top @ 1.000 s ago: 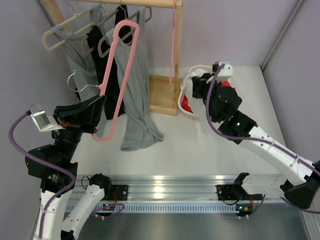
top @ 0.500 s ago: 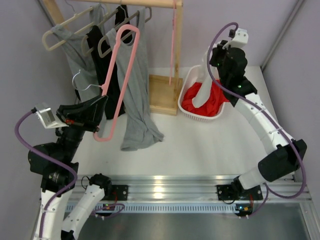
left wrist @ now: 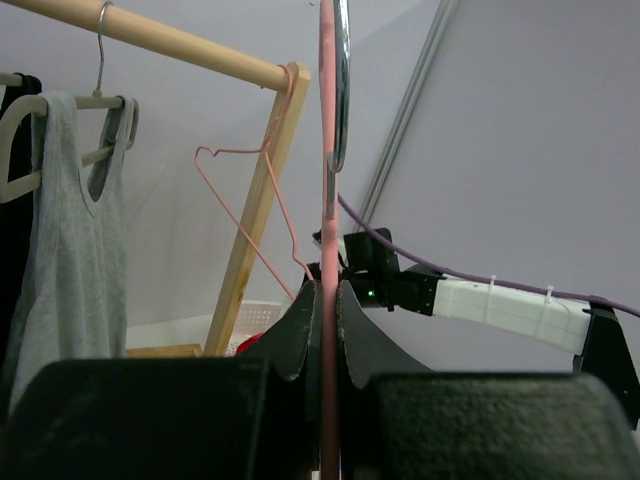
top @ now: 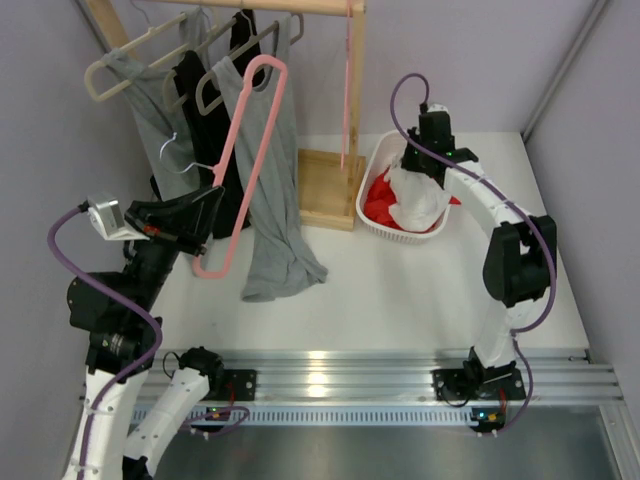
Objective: Remove the tank top from the hanger
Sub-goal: Place the tank top in the bin, then place the hanger at the clothesline.
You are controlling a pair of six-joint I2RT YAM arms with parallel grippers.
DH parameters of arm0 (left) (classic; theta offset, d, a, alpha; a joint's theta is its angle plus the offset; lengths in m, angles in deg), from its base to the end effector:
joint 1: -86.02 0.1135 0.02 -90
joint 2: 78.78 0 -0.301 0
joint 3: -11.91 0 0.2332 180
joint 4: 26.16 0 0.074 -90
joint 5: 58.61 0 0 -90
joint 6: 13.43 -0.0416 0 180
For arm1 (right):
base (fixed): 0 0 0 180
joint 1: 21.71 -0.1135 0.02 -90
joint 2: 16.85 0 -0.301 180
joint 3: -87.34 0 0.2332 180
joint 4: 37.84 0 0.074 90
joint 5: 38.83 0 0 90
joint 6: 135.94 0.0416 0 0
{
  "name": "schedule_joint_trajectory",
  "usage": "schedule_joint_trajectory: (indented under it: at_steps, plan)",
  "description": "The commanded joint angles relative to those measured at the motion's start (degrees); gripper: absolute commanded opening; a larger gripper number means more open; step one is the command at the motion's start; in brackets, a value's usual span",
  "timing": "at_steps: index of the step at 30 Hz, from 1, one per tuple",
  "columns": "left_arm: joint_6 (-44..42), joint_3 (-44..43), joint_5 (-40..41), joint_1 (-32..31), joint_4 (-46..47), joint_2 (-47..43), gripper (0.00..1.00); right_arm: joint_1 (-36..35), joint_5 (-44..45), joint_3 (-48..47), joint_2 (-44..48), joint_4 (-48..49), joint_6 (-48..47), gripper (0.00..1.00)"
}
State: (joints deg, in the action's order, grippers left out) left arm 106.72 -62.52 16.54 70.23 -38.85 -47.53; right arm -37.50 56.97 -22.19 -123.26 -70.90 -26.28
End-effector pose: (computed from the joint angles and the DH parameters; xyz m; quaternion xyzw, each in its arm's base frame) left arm 0.0271 -0.0187 0.4872 0.0498 0.5023 -0.3950 0.7676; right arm 0.4225 0.1151 0.3573 0.0545 0.8633 0.1104 0.4894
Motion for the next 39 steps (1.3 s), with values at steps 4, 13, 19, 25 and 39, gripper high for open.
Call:
schedule_joint_trajectory:
  at_steps: [4,13,19,25,39]
  plan:
    - [-0.88,-0.94,1.14,-0.03,0.59,0.13,0.00,0.50,-4.92,1.99,0.06,-5.40,-0.23,0.35]
    - [-5.80,-4.81,4.83,-0.03,-6.34,3.55,0.00,-0.20,-0.45,2.16,6.82,-13.65,-2.52,0.70]
    - [-7.82,-10.60,7.38,-0.03,-14.17,11.81,0.00,-0.64,-0.97,10.58,19.64,-14.72,-2.43,0.71]
    - [-9.75,-16.58,8.52,-0.03,-15.22,20.95,0.00,-0.91,-3.43,16.13,32.13,-14.81,-3.66,0.72]
    - [-12.13,-39.25,7.03,-0.12,-15.58,45.37,0.00,-0.91,-11.87,18.87,47.08,-14.81,-3.66,0.78]
